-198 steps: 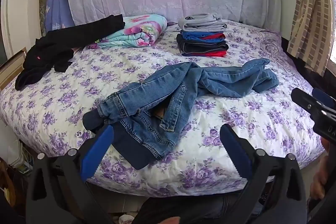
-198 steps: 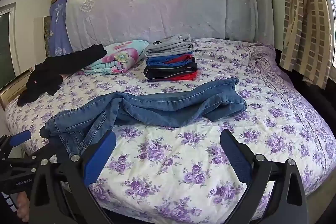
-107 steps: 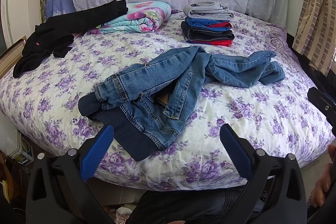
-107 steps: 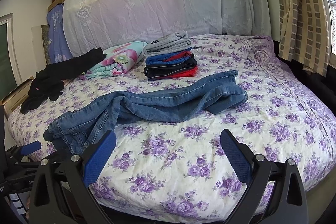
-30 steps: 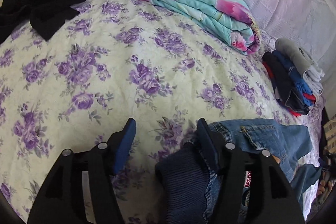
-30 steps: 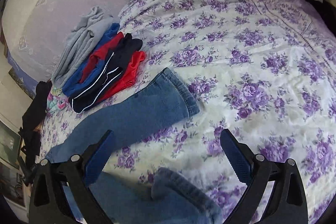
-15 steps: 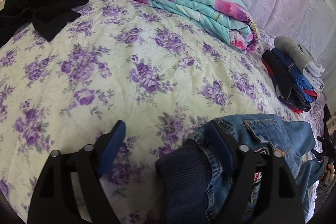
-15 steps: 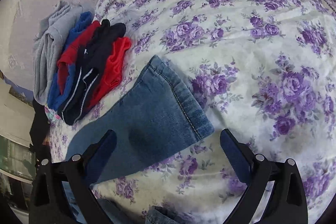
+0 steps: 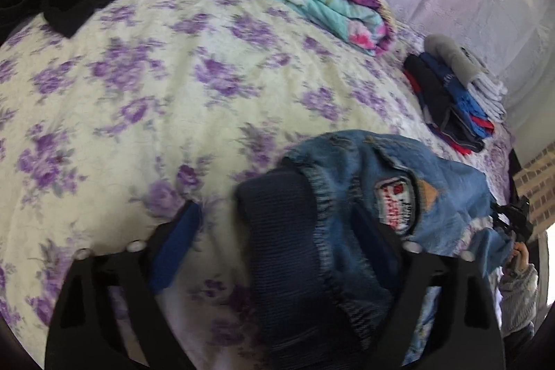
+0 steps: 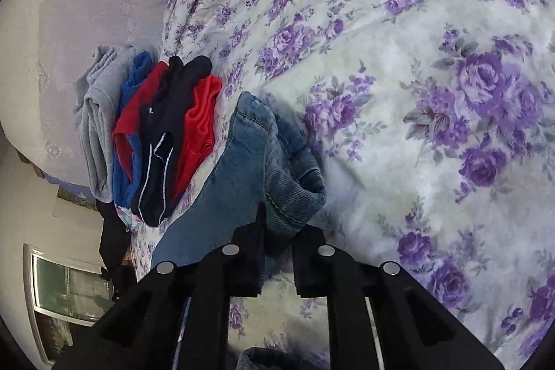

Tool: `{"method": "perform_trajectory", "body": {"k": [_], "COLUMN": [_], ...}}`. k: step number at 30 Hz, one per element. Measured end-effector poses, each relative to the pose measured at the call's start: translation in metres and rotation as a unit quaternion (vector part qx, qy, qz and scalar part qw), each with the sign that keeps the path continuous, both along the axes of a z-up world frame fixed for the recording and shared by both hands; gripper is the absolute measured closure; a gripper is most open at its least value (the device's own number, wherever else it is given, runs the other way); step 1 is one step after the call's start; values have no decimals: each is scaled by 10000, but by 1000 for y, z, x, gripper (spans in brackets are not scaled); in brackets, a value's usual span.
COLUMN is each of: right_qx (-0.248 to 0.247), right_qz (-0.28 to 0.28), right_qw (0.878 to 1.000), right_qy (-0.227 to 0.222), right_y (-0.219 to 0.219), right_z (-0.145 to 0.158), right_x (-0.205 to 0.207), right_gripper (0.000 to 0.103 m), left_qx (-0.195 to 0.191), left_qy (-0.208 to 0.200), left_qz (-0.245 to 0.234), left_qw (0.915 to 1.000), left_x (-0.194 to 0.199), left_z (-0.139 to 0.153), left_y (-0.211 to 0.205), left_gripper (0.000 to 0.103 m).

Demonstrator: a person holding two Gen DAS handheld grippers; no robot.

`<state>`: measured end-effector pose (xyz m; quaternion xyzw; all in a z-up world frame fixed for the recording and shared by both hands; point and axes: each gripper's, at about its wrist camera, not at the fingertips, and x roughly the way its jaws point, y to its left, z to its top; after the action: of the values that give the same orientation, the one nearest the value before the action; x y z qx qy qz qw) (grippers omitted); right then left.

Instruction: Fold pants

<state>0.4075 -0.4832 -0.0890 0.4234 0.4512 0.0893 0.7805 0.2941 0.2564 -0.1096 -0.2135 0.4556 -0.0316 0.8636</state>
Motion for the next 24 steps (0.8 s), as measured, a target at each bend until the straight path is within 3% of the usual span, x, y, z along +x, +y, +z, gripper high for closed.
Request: {"method": "perform_trajectory", "body": {"k": [2, 3, 6, 7, 9, 13, 15, 19, 21, 22, 24], "right_qx": [-98, -123, -256, -246, -177, -183, -468, -710, -853, -840, -645], "right_qz": [-22, -16, 44, 5, -93, -361, -438, -522, -471, -479, -571], "right_qw": [9998, 9997, 9992, 9991, 9991, 9966, 9952, 9957, 9952, 9953, 9961], "right_qy": [-179, -232, -319, -332, -384, -715, -733, -274, -33, 98, 177], "right_y": [0, 0, -2, -5, -14, -44, -53, -67, -67, -67, -73], "right_z": [9, 14, 25, 29, 33, 61, 70, 44, 23, 12, 2], "right_x": [-9, -13, -25, -30, -41, -68, -76, -66, -56, -53, -55], "right_gripper": [93, 94, 94, 94, 95, 95, 95, 95, 92, 90, 77], "left_qx": [140, 254, -319, -373, -91, 106, 276, 174, -300, -457, -406], "left_qy": [65, 85, -21, -104, -300, -632, -522, 243, 201, 199, 188], "left_qz": [-163, -167, -109, -103, -167, -440, -656, -585, -472, -416, -309], "left_qw": [9997, 9995, 9994, 9992, 9994, 9970, 9961, 9978, 9982, 9979, 9985], "left_x": [5, 7, 12, 14, 26, 60, 91, 132, 131, 127, 116], "left_z": [1, 0, 2, 5, 18, 46, 45, 2, -5, -3, 5], "left_y": [-10, -13, -3, -3, -12, -33, -47, -49, -37, -31, -24], "left_gripper": [41, 51, 67, 69, 70, 70, 70, 63, 59, 52, 43]}}
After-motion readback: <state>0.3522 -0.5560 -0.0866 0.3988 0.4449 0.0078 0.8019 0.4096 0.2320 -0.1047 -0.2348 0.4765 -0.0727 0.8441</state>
